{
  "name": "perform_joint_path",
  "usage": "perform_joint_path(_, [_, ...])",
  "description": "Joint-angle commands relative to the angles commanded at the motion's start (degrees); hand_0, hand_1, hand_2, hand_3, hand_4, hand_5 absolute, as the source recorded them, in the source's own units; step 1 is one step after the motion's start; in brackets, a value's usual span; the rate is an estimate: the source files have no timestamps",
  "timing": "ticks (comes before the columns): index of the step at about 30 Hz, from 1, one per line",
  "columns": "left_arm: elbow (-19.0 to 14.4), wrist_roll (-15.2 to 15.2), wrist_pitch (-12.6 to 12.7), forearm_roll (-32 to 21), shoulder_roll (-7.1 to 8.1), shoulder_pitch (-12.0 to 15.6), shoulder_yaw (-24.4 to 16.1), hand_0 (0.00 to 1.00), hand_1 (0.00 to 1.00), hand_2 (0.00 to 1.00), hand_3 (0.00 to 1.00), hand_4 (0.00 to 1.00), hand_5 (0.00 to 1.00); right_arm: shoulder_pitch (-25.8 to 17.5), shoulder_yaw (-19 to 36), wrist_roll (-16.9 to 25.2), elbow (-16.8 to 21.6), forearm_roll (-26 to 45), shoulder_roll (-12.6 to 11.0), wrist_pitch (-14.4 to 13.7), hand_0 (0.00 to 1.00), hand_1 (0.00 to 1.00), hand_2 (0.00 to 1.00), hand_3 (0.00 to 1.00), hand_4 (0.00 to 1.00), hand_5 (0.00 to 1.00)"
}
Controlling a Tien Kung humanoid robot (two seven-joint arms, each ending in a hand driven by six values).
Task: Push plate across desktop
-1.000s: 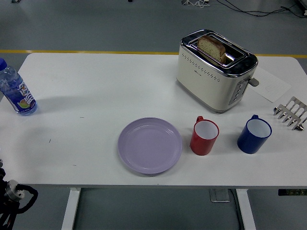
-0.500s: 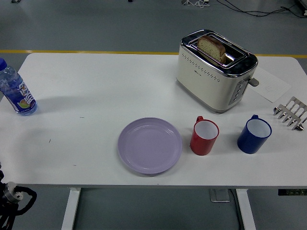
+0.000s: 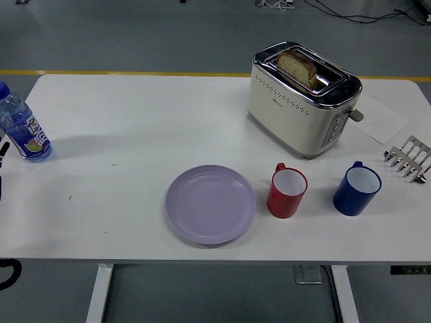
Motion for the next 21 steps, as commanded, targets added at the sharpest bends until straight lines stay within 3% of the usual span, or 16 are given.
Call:
perform_joint_path(3, [0.7,7.1,-5.4,0.0,-0.03,0.3,-0.7,0.608,0.653,0.636,0.613,0.49,0.998,0.2,0.0,0.0,0.0,0.1,0.0,0.0,0.64,0.615,0.63,0.578,0.361,0.151])
perform_joint_path(6, [1.3,14.1,-7.6,0.1,-0.29,0.2,-0.9,0.608,0.653,0.636,0.613,0.49,0.998,0.3,0.0,0.0,0.0,0.1,0.0,0.0,0.64,0.615,0.63,0.578,0.361,0.151])
perform_joint_path(8, [1.6,16.7,-8.1,0.7,-0.43,0.1,-0.9,0.608,0.653,0.636,0.613,0.49,0.998,0.4,0.1,0.0,0.0,0.0,0.0,0.0,0.64,0.615,0.63,0.578,0.361,0.151])
perform_joint_path(21, [2.6,17.7,-8.7,1.8,-0.91,-1.3,-0.9,0.623,0.671,0.651,0.63,0.507,0.998,0.6,0.3,-0.1,0.0,-0.4,0.0,0.1,0.64,0.614,0.631,0.577,0.361,0.15])
